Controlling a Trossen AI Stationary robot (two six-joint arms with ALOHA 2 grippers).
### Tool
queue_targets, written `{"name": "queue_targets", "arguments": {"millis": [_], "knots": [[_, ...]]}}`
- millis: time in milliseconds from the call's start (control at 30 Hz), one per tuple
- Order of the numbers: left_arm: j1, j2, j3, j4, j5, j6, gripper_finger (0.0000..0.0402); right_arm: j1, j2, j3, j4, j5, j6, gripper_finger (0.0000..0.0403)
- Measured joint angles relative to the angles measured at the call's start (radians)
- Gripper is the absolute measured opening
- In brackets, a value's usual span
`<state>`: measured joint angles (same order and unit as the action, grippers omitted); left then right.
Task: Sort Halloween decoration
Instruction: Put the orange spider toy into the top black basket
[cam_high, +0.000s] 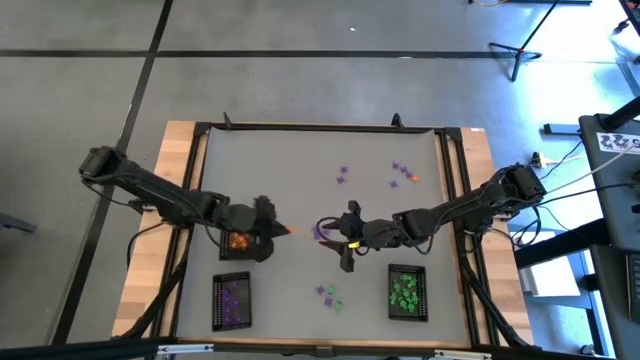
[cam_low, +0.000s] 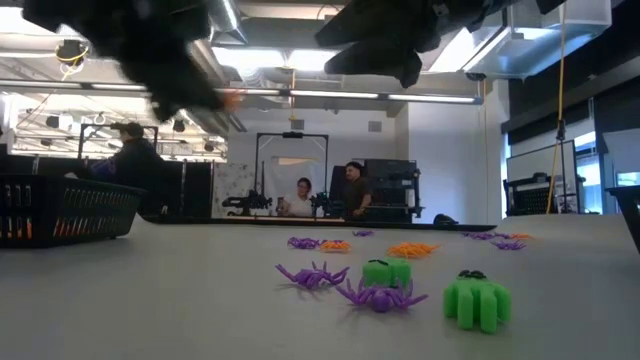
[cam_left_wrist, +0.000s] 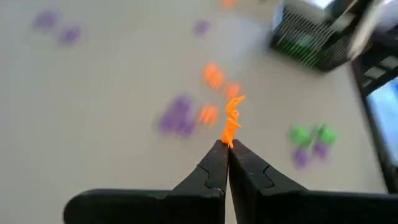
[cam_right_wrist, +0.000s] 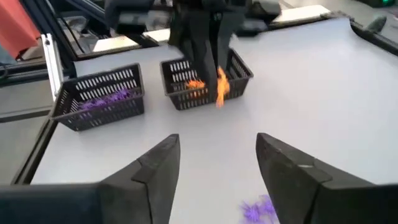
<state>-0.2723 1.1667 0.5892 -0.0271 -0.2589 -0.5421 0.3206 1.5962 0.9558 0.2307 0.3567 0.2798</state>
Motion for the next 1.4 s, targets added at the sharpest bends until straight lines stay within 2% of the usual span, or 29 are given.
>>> {"name": "queue_targets", "arguments": {"millis": [200, 333, 433, 933, 1400], "knots": [[0.011, -0.225, 0.0, -0.424, 0.019, -0.229, 0.0, 0.0, 0.0, 0.0, -0.005, 0.001, 0.004, 0.0216], [0.019, -0.322, 0.0, -0.628, 0.097, -0.378, 0.0, 0.0, -0.001, 0.0, -0.005, 0.001, 0.004, 0.0216], [0.011, -0.353, 0.0, -0.708, 0.127, -0.469, 0.0, 0.0, -0.001, 0.0, -0.005, 0.002, 0.004, 0.0216], [0.001, -0.37, -0.001, -0.672, 0.166, -0.474, 0.0, 0.0, -0.001, 0.0, -0.001, 0.002, 0.009, 0.0216], [0.001, -0.37, -0.001, -0.668, 0.175, -0.39, 0.0, 0.0, -0.001, 0.0, -0.007, 0.001, 0.031, 0.0216]]}}
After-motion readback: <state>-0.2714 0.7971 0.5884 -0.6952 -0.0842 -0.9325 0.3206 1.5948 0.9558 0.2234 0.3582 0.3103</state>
